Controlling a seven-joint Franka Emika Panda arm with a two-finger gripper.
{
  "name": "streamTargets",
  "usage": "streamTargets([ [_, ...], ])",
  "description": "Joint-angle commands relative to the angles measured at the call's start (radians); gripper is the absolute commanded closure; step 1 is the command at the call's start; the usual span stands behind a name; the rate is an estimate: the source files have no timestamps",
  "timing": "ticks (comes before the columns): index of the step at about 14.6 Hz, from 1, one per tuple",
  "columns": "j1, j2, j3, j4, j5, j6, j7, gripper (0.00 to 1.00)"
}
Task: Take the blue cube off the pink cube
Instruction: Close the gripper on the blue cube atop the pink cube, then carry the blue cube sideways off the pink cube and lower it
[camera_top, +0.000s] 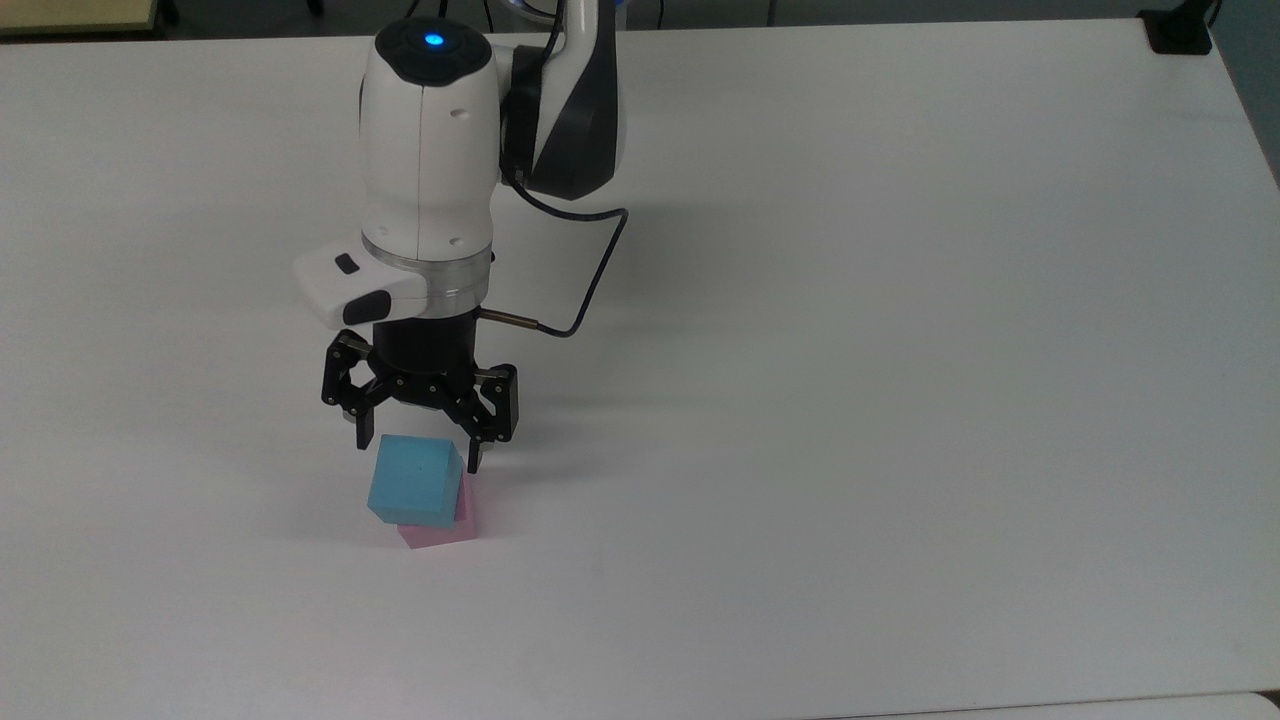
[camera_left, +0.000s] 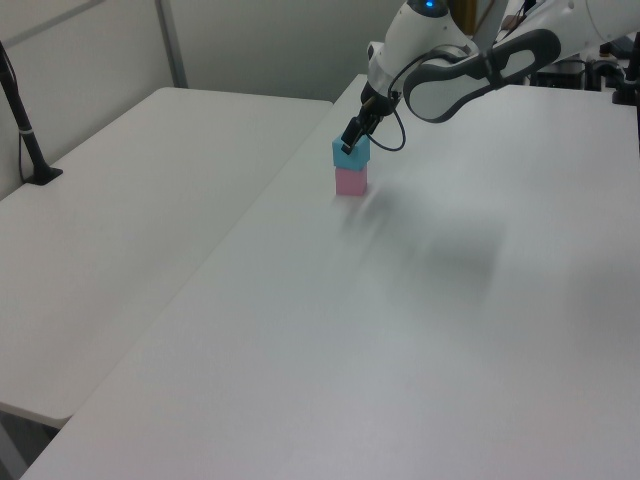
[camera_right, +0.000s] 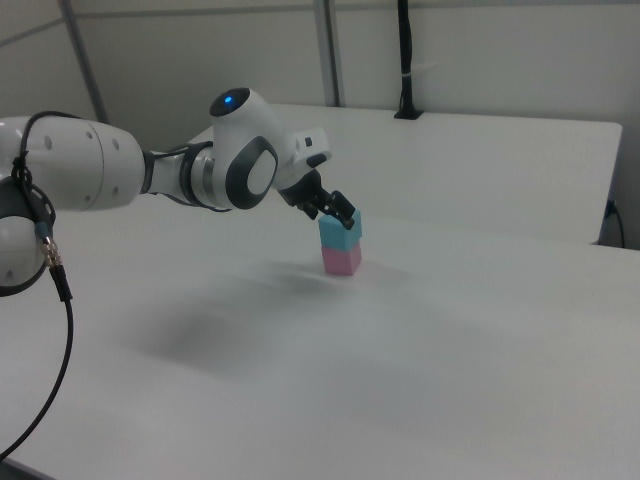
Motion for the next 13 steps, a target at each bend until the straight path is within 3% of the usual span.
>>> streamTargets([
  [1,0.009,0.025,-0.013,0.013,-0.038,0.03,-0.003,0.17],
  [3,0.009,0.026,-0.013,0.013,-0.054,0.033,-0.003,0.59],
  [4,0.009,0.024,-0.013,0.013,-0.054,0.033,-0.001,0.75],
  [5,0.01,0.021,-0.013,0.013,-0.054,0.033,0.002,0.83],
  [8,0.001,-0.02,-0.022,0.013,-0.048,0.03,-0.014,0.85],
  [10,-0.008,-0.033,-0.067,0.014,-0.035,0.03,-0.07,0.85],
  [13,-0.087,0.007,-0.105,0.016,0.081,0.033,-0.333,0.84],
])
